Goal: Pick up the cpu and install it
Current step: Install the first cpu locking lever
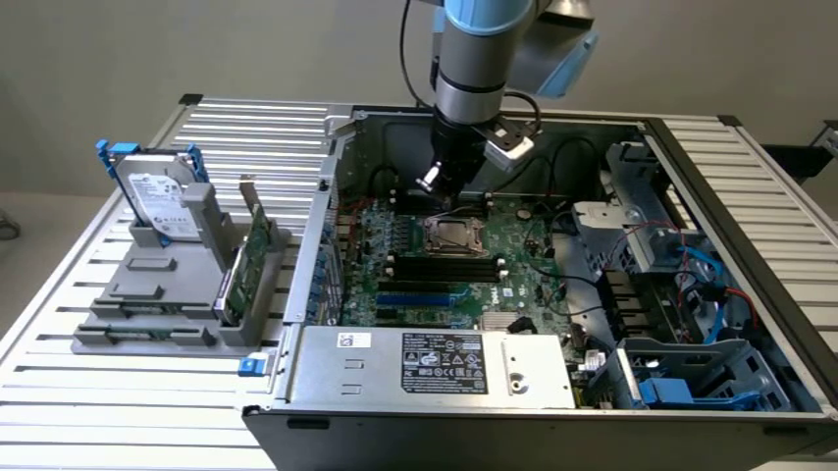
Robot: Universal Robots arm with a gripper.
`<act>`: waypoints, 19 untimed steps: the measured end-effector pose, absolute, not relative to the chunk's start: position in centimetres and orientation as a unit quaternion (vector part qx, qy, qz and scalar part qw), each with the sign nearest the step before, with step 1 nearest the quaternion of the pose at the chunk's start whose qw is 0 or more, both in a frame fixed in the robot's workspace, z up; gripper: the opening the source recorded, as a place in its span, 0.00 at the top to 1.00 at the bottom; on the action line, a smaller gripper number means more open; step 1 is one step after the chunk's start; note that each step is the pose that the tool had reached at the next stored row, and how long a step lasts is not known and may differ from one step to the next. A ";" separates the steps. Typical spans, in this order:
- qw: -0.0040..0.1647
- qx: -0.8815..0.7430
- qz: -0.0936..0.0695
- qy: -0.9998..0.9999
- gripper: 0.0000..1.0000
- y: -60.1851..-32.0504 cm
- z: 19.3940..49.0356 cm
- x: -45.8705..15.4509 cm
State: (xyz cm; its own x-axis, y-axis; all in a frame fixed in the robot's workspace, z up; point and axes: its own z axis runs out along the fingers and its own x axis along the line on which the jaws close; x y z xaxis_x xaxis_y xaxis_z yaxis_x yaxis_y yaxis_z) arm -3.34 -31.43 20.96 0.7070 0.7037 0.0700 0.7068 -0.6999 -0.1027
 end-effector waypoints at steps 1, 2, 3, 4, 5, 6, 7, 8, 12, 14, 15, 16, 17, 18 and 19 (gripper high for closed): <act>0.061 -0.922 -0.013 -0.383 0.89 -31.4 20.9 -3.3; 0.062 -0.922 -0.013 -0.383 0.89 -31.5 20.8 -3.3; 0.063 -0.922 -0.014 -0.382 0.89 -31.5 20.8 -3.3; 0.063 -0.922 -0.014 -0.382 0.89 -31.5 20.7 -3.3; 0.063 -0.922 -0.014 -0.382 0.89 -31.5 20.7 -3.3; 0.063 -0.922 -0.014 -0.382 0.89 -31.5 20.7 -3.3; 0.063 -0.922 -0.014 -0.382 0.89 -31.6 20.7 -3.3; 0.063 -0.922 -0.014 -0.382 0.89 -31.6 20.7 -3.2; 0.063 -0.922 -0.014 -0.382 0.89 -31.7 20.7 -3.0; 0.063 -0.922 -0.014 -0.382 0.89 -31.7 20.7 -2.9; 0.063 -0.922 -0.014 -0.382 0.89 -31.7 20.7 -2.8; 0.063 -0.922 -0.014 -0.382 0.89 -31.7 20.7 -2.8; 0.063 -0.922 -0.014 -0.382 0.89 -31.7 20.7 -2.8; 0.063 -0.922 -0.014 -0.382 0.89 -31.7 20.7 -2.7; 0.063 -0.922 -0.014 -0.382 0.89 -31.7 20.7 -2.7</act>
State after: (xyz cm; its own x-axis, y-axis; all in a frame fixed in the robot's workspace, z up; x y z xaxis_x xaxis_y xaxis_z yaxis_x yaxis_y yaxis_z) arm -2.70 -31.72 20.69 0.7084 0.7019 0.0739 0.7055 -0.7008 -0.1059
